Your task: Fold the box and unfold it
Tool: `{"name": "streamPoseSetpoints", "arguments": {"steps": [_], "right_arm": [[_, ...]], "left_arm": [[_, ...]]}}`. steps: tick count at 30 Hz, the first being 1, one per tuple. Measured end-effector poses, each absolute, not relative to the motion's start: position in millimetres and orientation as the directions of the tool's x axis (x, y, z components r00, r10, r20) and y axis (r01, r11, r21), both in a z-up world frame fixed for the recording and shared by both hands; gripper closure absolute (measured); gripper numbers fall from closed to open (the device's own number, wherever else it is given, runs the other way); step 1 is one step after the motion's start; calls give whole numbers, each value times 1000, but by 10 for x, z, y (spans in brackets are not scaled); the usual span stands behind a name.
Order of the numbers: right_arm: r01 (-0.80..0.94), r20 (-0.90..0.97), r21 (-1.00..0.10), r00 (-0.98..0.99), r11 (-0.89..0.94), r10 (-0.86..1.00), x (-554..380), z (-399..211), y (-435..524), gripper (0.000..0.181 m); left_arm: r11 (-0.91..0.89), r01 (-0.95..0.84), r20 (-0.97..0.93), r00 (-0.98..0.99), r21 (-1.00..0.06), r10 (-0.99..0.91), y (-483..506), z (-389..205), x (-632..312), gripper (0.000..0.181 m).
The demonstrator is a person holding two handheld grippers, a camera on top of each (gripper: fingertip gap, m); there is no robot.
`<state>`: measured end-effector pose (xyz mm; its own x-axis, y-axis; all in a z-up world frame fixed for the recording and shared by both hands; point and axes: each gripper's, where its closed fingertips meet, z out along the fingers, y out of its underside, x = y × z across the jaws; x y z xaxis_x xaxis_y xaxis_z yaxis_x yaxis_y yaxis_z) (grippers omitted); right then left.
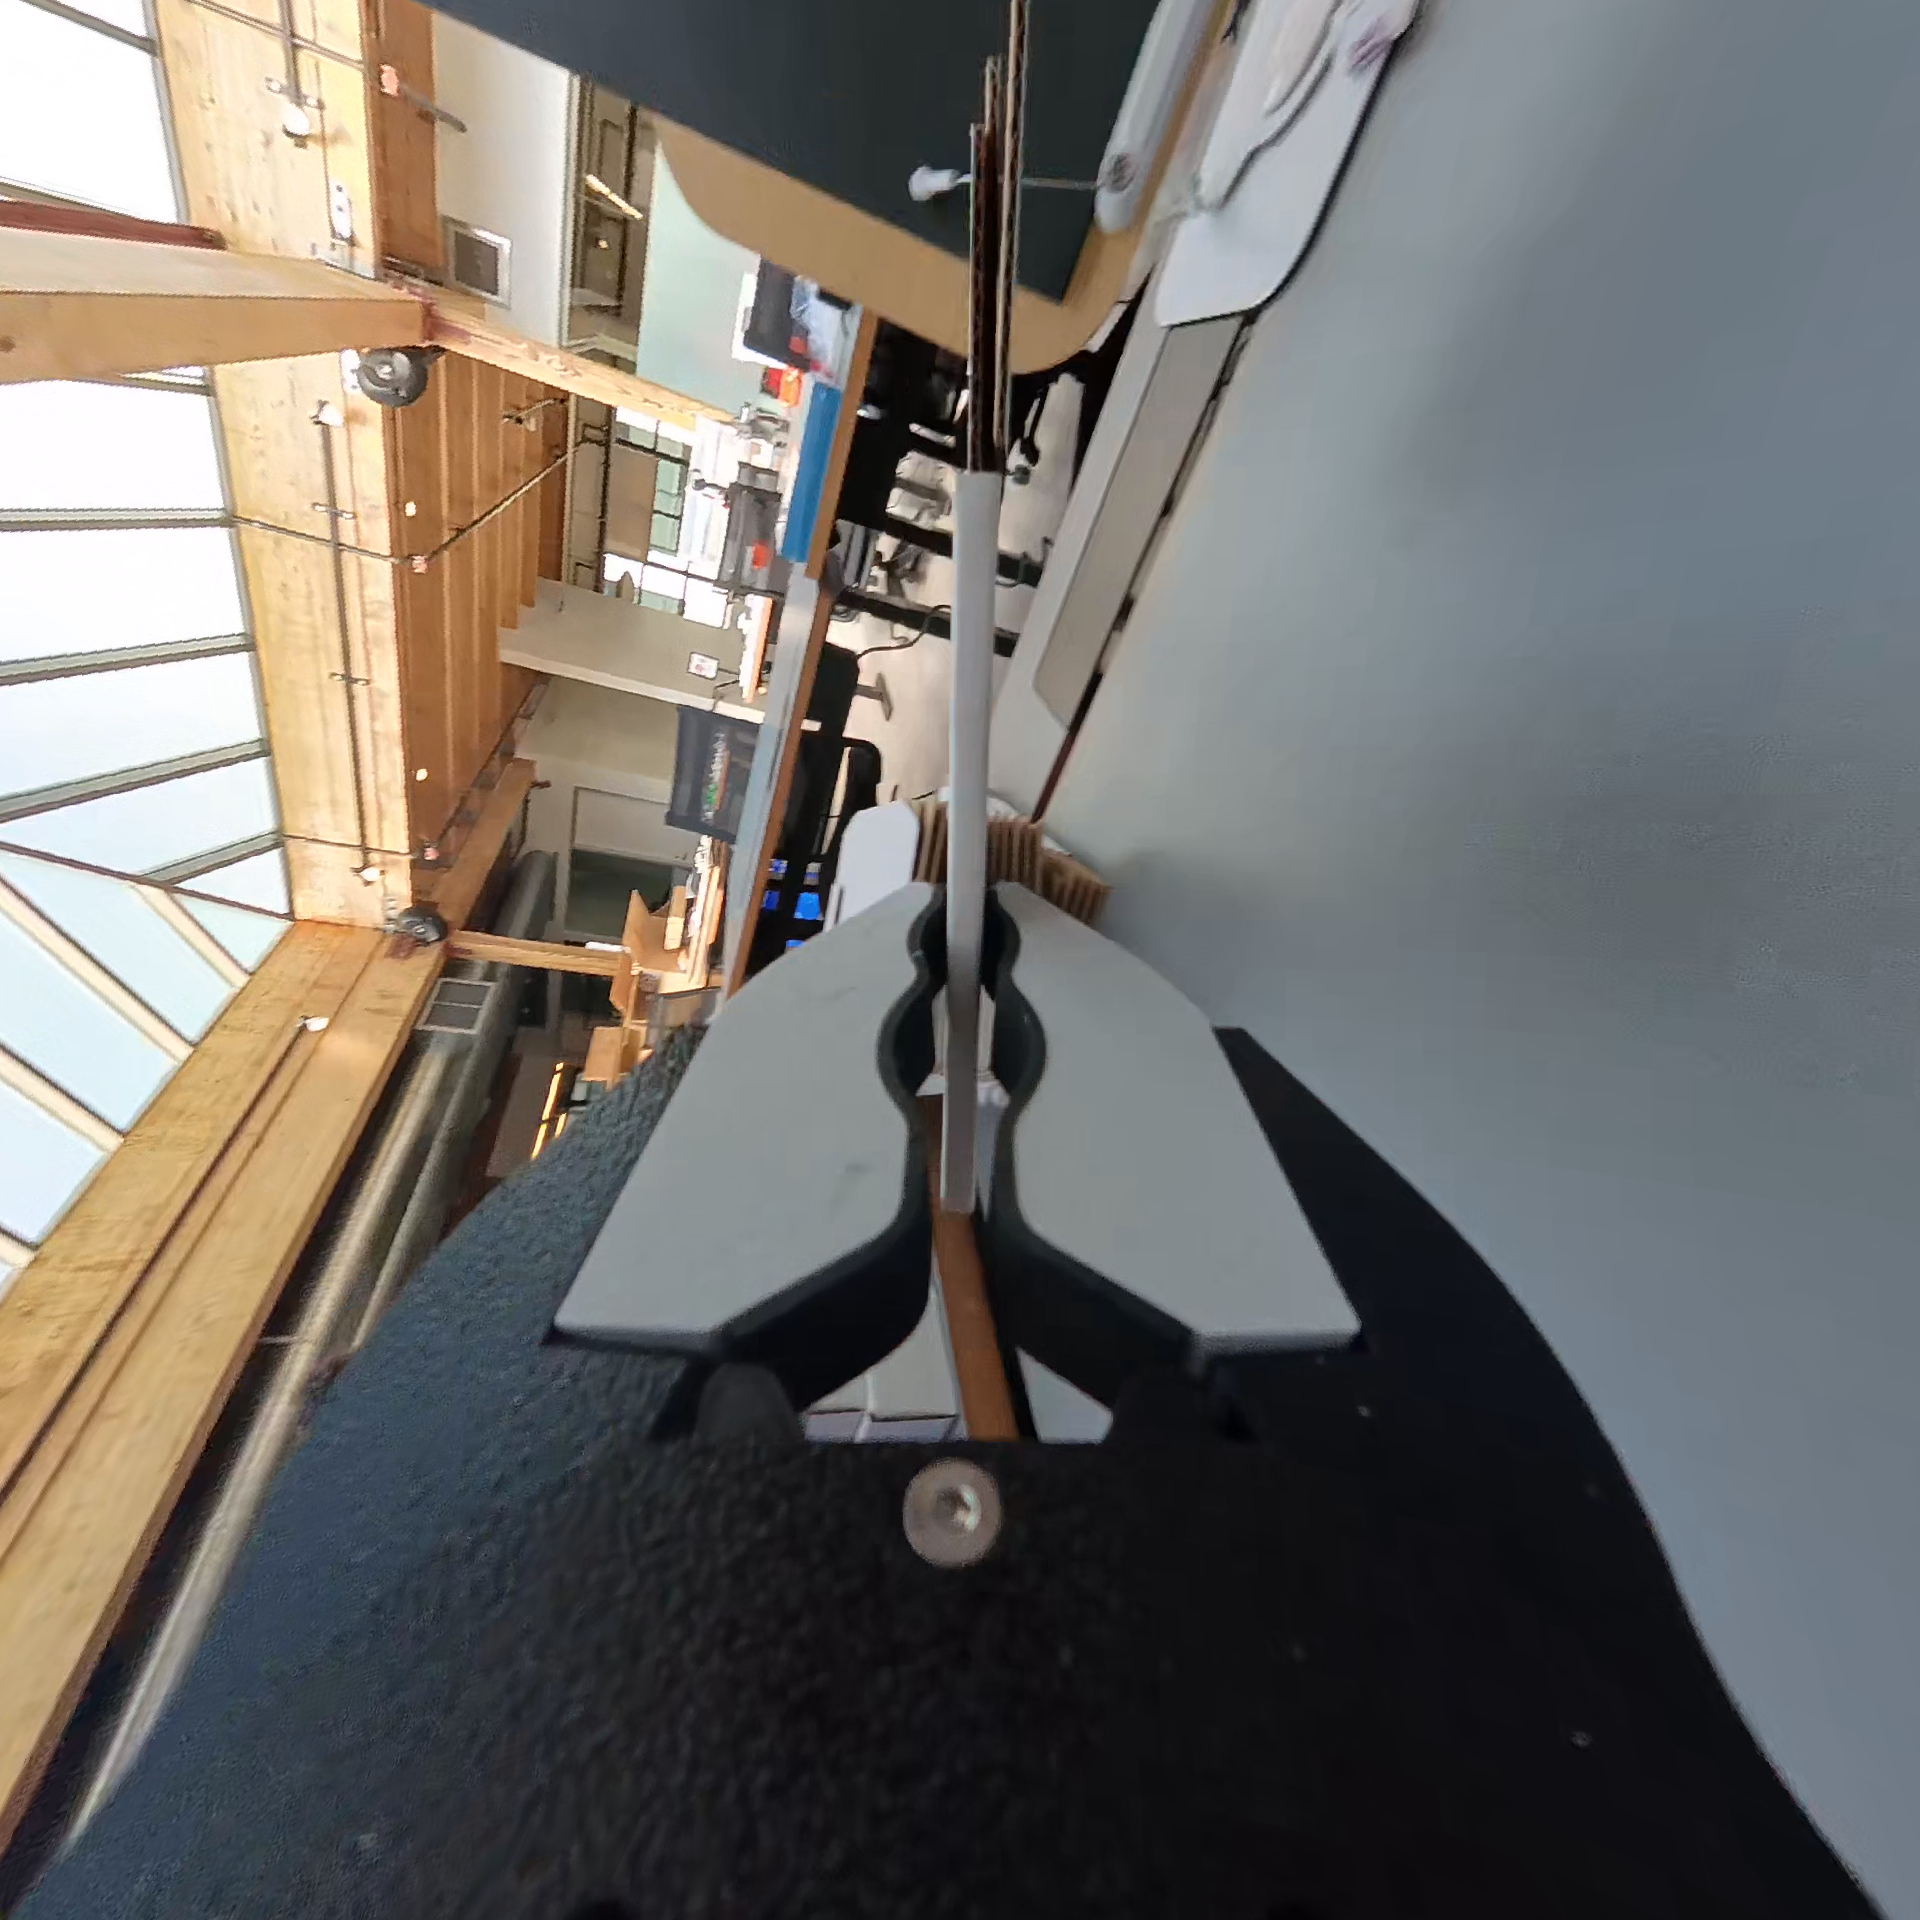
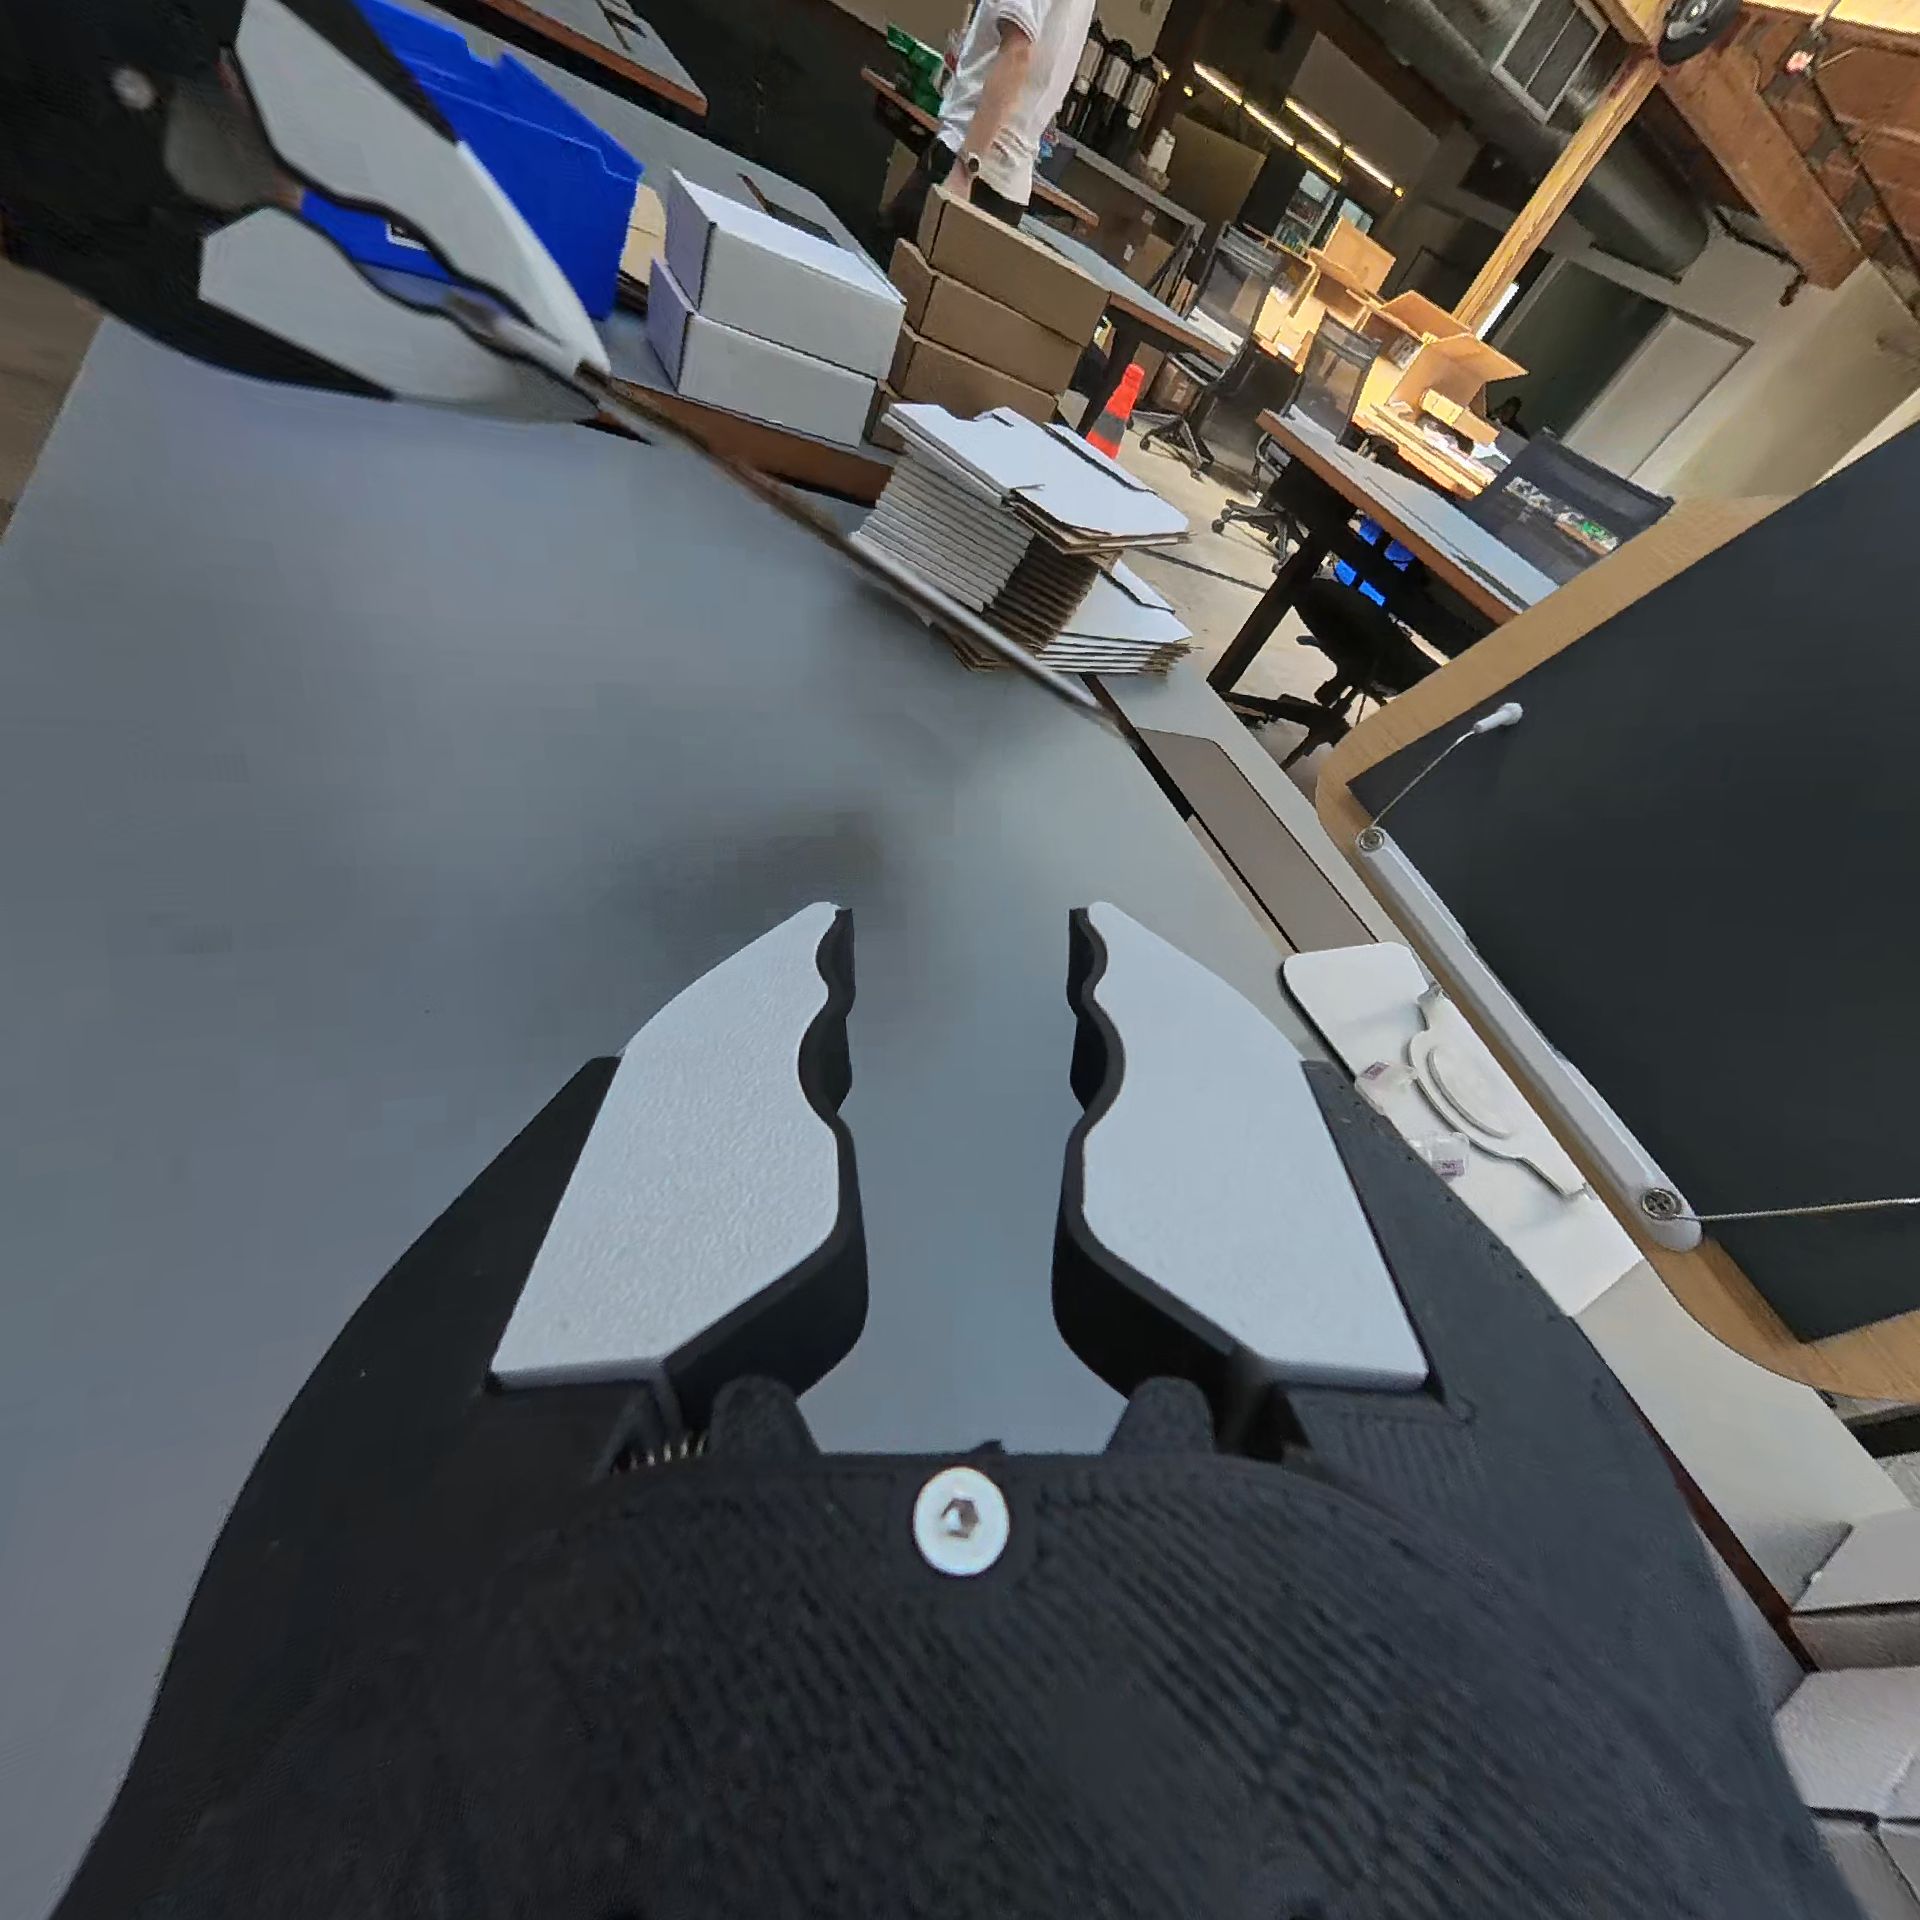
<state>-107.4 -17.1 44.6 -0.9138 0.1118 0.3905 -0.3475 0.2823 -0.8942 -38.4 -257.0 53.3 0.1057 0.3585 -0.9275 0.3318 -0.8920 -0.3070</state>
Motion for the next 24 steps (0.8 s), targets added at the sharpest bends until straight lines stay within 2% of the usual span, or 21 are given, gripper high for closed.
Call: {"name": "streamPoseSetpoints", "arguments": {"steps": [3,10,12,14,16,20,22,24], "right_arm": [[-338,376,-896,-922,290,88,-914,393,-371,149],[-304,354,-880,-932,365,78,-747,2,-468,170],[-268,322,-877,-944,399,76,-761,-107,-422,172],[-253,315,-866,-946,432,75,-800,-188,-354,172],[-247,311,-856,-948,454,71,-828,-232,-274,172],[-238,311,-846,-947,478,78,-856,-261,-105,172],[-236,311,-844,-947,481,80,-823,-282,-45,177],[-236,308,-840,-949,488,72,-745,-314,-19,181]], "left_arm": [[-900,330,-908,205,-286,364,-2066,138,-81,176],[-922,382,-937,293,-69,191,-1427,-488,221,175],[-919,391,-928,320,-56,193,-1290,-577,249,174],[-920,382,-900,365,-90,239,-1138,-672,260,171],[-906,396,-846,423,-149,324,-1015,-773,282,158],[-814,408,-655,487,-414,577,-730,-747,338,133],[-711,415,-502,510,-568,698,-660,-608,368,131],[-606,436,-375,507,-666,776,-765,-444,347,129]]}}
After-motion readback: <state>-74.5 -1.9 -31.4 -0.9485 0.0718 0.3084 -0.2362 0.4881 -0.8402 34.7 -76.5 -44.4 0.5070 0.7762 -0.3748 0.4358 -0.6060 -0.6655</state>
